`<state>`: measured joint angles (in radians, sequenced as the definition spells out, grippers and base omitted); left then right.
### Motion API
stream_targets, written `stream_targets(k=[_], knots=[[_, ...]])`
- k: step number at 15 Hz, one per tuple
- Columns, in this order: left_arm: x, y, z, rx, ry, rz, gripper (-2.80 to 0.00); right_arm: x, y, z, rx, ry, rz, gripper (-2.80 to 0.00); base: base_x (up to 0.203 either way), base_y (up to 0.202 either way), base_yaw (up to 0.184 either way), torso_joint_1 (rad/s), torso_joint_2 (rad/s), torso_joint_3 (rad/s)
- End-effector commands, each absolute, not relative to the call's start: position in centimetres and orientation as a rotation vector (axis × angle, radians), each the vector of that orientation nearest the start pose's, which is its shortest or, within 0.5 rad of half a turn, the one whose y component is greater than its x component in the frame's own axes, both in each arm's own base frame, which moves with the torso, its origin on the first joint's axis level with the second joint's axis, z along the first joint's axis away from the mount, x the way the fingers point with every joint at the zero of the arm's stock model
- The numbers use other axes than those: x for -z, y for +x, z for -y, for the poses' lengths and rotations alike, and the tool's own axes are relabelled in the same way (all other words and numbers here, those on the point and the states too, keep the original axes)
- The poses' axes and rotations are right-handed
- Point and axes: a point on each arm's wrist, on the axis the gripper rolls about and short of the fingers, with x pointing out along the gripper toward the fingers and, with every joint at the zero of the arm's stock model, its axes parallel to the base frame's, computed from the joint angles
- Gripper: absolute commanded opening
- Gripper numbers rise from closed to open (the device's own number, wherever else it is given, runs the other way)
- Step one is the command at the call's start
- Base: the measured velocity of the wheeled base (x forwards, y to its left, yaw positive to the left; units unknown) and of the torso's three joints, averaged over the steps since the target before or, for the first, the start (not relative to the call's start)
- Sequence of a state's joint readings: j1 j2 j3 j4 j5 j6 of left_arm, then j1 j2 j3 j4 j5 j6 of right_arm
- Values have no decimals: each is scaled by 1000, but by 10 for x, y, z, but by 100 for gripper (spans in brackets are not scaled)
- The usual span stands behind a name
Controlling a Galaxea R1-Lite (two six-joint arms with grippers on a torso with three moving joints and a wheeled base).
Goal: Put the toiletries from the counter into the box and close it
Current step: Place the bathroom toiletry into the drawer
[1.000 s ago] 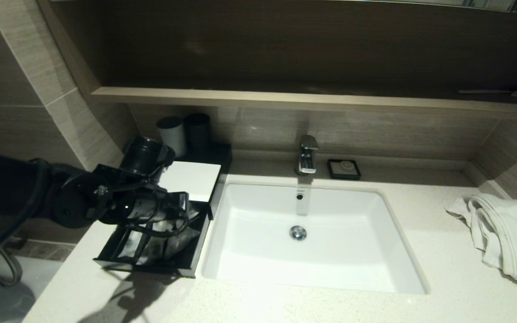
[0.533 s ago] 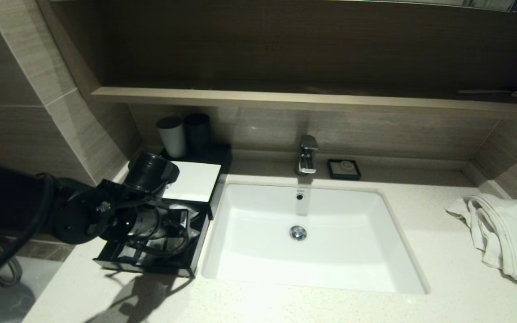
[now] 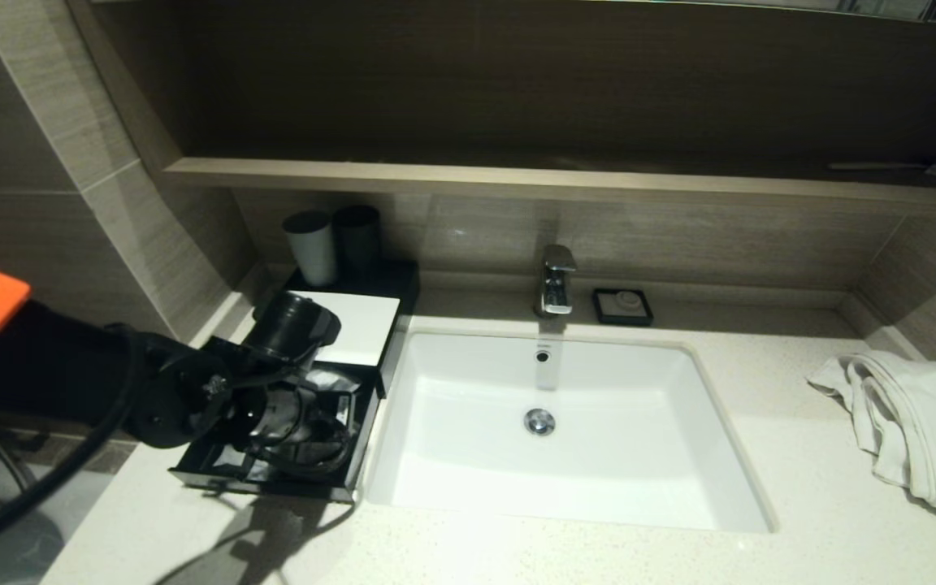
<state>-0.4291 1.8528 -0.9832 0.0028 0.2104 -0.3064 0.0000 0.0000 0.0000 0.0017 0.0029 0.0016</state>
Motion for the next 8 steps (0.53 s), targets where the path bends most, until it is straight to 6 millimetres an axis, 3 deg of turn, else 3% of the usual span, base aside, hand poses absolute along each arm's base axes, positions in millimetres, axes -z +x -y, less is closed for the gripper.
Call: stream_targets(k=[1,8], knots=[[-114,297,131,66,-1,-879,-280,-75,-23,0,-3,2,-2,-280,0,0,0,0,0,0],[-109,301,132,62,-4,-883,-280,-75,-23,0,-2,2,-2,-280,0,0,0,0,0,0]])
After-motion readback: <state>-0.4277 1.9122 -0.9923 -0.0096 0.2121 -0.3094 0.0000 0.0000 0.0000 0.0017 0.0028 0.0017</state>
